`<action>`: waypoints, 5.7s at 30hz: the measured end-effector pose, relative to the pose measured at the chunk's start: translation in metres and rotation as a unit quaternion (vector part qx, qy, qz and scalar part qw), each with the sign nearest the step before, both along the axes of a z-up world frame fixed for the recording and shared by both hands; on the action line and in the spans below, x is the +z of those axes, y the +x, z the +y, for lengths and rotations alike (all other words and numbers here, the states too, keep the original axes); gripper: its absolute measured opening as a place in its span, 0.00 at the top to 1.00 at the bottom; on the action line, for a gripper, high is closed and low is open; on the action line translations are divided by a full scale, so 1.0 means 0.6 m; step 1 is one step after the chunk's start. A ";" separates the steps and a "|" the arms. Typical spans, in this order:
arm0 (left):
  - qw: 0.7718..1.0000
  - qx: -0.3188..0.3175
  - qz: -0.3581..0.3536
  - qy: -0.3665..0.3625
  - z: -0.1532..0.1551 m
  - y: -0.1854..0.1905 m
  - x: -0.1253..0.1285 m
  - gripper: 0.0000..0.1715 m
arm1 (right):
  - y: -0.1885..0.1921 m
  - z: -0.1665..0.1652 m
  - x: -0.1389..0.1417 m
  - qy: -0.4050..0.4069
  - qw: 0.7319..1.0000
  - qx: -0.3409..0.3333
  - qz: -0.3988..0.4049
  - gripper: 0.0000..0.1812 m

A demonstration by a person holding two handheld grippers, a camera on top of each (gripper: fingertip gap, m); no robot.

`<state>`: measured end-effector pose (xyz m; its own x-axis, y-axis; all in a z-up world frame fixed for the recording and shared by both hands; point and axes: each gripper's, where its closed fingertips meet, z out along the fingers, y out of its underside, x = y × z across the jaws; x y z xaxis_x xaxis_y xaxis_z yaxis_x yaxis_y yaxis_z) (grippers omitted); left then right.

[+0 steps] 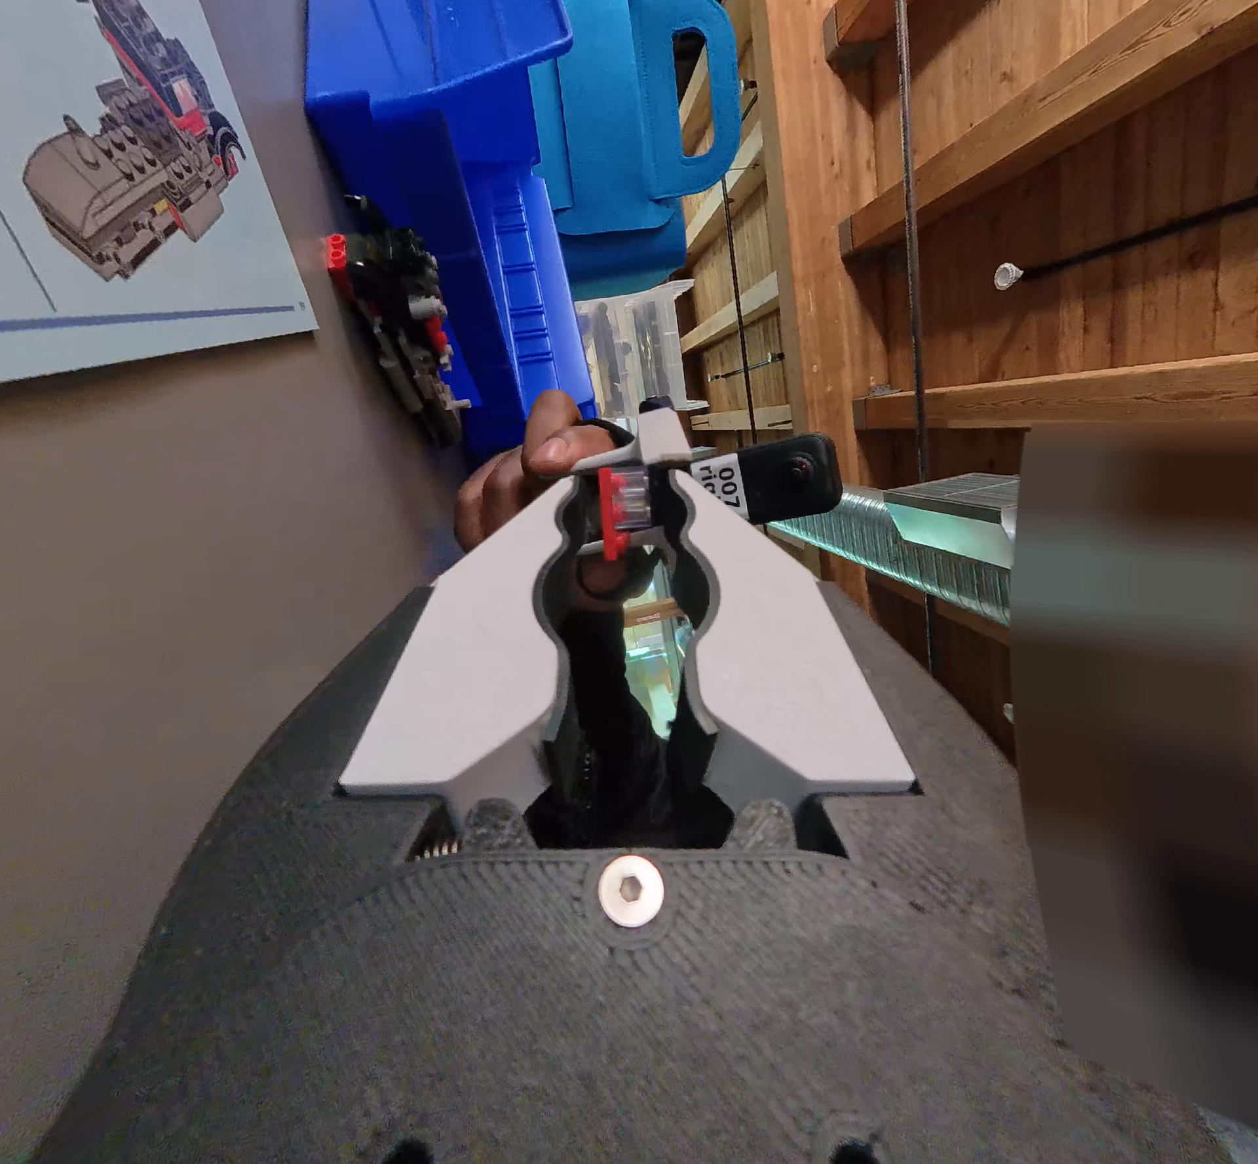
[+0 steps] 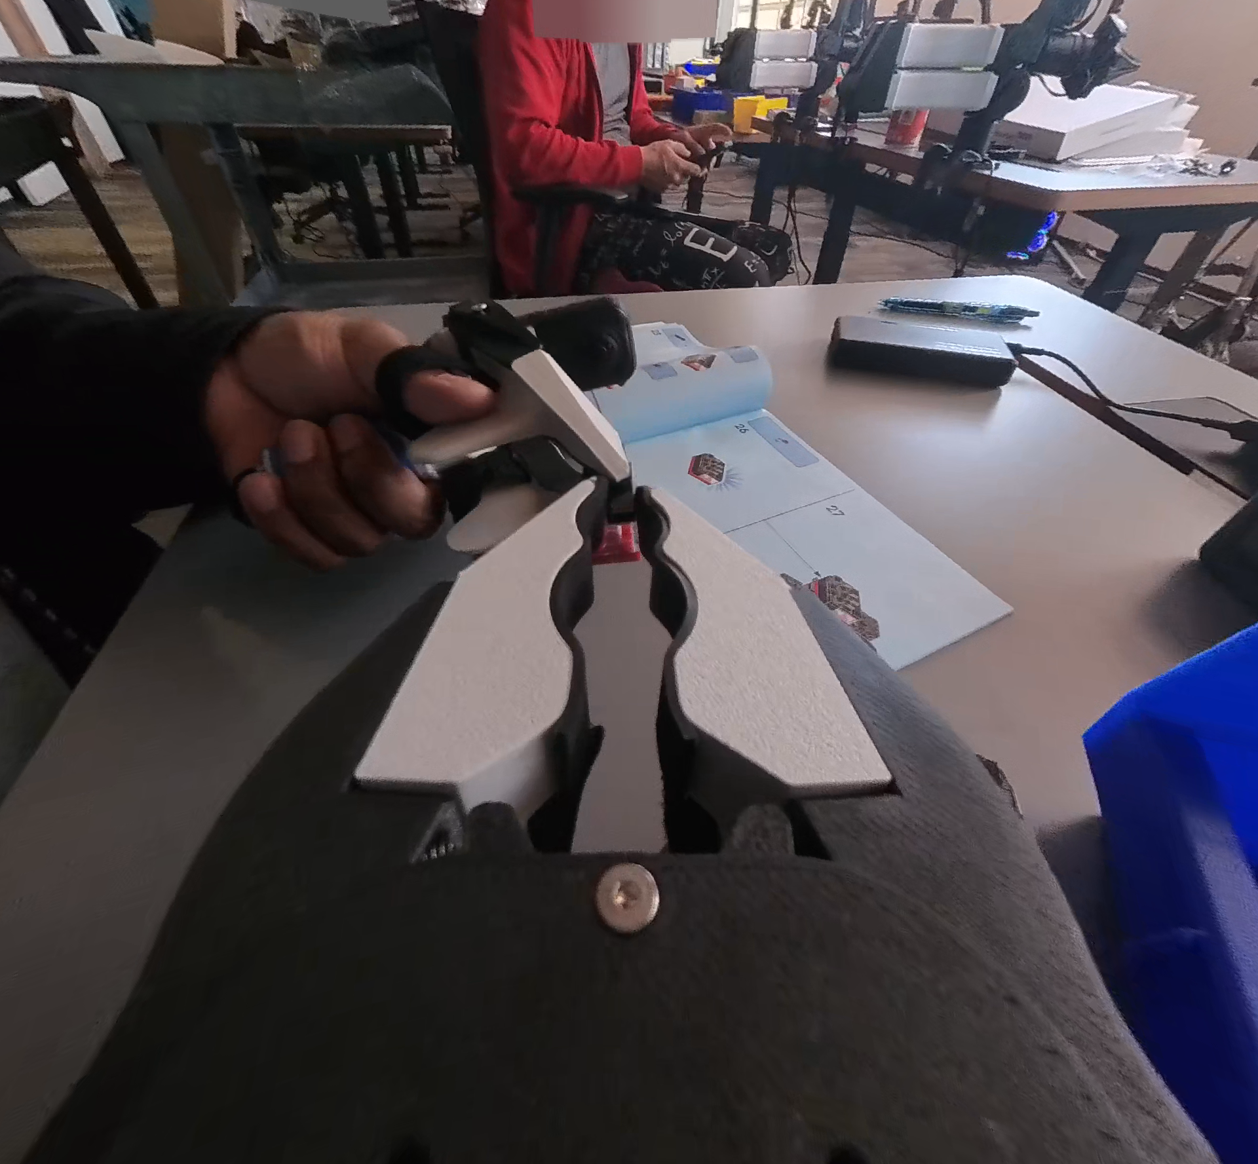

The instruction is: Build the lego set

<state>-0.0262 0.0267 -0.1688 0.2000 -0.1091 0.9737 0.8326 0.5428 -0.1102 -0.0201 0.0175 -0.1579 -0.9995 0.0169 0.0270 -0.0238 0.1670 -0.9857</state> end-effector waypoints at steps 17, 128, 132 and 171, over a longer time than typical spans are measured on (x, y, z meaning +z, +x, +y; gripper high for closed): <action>0.994 0.072 -0.009 -0.082 -0.065 0.002 -0.039 0.90 | 0.082 -0.012 -0.126 0.224 0.970 0.075 0.051 0.92; 0.981 0.178 -0.035 -0.069 -0.173 0.001 -0.034 0.90 | 0.050 -0.119 -0.158 0.290 0.956 0.005 0.045 0.91; 0.981 0.176 -0.032 -0.072 -0.172 0.002 -0.032 0.90 | 0.047 -0.124 -0.160 0.293 0.954 0.001 0.060 0.95; 0.991 0.103 -0.034 -0.081 -0.037 -0.005 -0.051 0.90 | 0.048 0.200 -0.161 0.298 0.945 -0.135 0.002 0.95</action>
